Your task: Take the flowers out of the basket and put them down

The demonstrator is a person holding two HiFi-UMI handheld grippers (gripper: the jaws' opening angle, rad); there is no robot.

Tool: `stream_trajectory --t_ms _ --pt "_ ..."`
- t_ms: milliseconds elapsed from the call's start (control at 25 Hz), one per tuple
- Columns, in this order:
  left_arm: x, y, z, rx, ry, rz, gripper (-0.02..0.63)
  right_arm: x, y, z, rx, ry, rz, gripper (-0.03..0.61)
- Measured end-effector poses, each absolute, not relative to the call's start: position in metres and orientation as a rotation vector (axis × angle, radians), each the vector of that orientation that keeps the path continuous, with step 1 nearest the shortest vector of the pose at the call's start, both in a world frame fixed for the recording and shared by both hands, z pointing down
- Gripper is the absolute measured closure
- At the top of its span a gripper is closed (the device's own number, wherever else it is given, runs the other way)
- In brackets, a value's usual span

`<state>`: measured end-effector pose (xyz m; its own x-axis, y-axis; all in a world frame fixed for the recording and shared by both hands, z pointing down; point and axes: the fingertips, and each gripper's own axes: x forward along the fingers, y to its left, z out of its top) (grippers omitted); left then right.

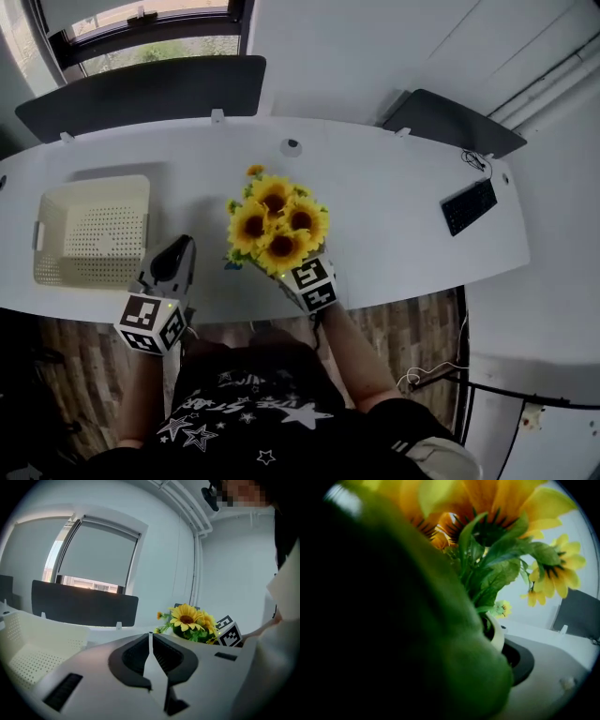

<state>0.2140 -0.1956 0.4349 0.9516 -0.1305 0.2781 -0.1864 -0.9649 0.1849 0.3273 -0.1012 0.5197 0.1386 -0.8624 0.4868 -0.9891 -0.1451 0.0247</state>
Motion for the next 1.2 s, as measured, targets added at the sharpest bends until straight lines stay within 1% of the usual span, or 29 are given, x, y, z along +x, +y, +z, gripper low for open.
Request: stream_trajectory --t_ms 160,520,800,1200 --pt "0.225 -0.172 0.465 2.847 -0.298 0.453 0.583 0.332 -0.087 0.546 1.983 -1.843 0.542 0.054" --pt "0.220 -0.162 0.507 2.757 -0.461 0.552 0.581 0.343 -0.080 0.594 1.869 -1.892 0.628 0.054" --pt "0.211 -0.156 0.516 2.733 -0.503 0.607 0.583 0.340 -0.082 0.612 1.812 -1.900 0.641 0.054" --pt "0.199 -0.155 0.527 2.713 -0.483 0.630 0.582 0.336 -0.086 0.618 1.820 -1.850 0.588 0.054"
